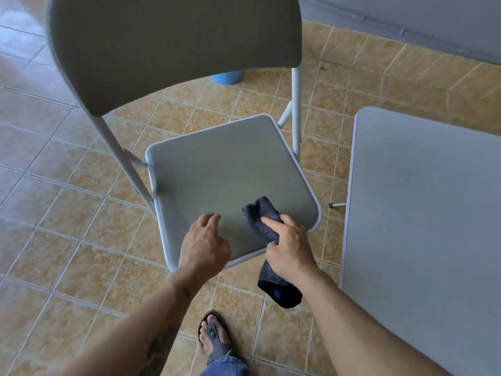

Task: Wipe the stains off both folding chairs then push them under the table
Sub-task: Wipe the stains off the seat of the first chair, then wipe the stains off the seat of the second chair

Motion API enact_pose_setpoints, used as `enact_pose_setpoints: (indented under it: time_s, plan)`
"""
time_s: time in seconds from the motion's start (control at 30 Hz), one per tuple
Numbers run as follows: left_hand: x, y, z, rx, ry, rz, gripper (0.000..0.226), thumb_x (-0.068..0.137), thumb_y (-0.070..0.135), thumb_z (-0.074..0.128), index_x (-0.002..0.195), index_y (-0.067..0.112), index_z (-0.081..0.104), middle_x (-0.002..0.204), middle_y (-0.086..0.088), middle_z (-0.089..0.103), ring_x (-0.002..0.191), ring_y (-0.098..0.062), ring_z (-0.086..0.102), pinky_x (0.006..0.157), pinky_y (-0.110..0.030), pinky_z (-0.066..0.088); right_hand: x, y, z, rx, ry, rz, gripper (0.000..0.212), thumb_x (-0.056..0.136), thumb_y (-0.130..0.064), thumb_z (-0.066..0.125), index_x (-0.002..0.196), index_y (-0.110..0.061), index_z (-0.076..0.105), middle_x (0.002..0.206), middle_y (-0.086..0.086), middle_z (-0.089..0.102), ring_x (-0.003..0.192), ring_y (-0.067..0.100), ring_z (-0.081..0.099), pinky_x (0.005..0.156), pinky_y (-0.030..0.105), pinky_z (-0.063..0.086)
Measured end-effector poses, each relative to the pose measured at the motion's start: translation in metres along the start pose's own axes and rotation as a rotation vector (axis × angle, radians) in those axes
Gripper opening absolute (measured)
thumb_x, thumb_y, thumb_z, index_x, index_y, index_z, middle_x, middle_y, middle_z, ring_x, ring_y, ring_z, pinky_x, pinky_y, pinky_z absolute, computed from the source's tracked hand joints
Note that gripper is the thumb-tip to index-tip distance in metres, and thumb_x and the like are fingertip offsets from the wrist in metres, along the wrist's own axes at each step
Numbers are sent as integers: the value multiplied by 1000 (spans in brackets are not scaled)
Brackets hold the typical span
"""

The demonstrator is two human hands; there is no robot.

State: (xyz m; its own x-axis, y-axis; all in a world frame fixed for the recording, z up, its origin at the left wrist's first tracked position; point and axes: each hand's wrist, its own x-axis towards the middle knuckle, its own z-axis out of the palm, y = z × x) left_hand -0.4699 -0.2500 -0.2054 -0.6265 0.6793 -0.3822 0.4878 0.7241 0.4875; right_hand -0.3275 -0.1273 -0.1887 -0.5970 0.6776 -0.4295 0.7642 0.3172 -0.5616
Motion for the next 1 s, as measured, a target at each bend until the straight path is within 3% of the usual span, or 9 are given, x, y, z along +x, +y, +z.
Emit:
enact_pose_setpoints:
  time_s: [0.13,0.33,0.47,0.6,0.73,0.87,1.0]
  plan:
    - [-17,62,-15,-40,62,38,55,83,12,50,139,12,51,143,-4,50,127,-25,50,102,-34,43,-30,9,-48,145,69,-56,58,78,-15,48,134,-24,59,131,1,51,119,27,50,99,37,46]
    - [-58,192,-5,-86,100,186,50,83,10,53,132,12,58,138,-7,55,122,-27,54,99,-33,42,-99,65,-156,117,189,-106,59,78,-20,46,136,-31,56,136,-3,48,115,26,47,97,41,47]
    - [-109,297,14,-129,80,284,47,84,11,51,130,15,59,136,-5,57,118,-26,56,96,-36,46,-167,128,-240,108,268,-47,60,79,-17,45,136,-33,54,136,-7,47,115,23,44,97,41,46]
    - [-156,398,47,-155,52,402,43,85,10,52,126,15,61,127,-4,61,107,-18,59,88,-25,40,-229,204,-316,104,374,3,61,77,-20,41,135,-35,55,132,-10,47,114,22,44,94,42,48]
    - [-199,492,89,-206,9,485,37,84,9,50,117,17,66,113,0,66,99,-16,64,86,-25,45,-286,281,-381,88,451,52,58,83,-13,46,136,-34,53,135,-10,44,116,20,40,98,39,46]
    - [-234,569,134,-213,-68,552,36,86,5,50,117,17,66,108,3,66,90,-9,61,72,-12,40,-330,353,-424,98,525,101,58,79,-14,47,133,-33,56,132,-9,47,115,22,45,95,39,49]
    - [-255,626,183,-223,-159,544,38,87,6,49,117,22,66,110,4,67,87,-6,61,59,-9,41,-360,418,-451,105,565,188,60,77,-17,44,132,-35,57,134,-8,48,115,23,47,96,37,48]
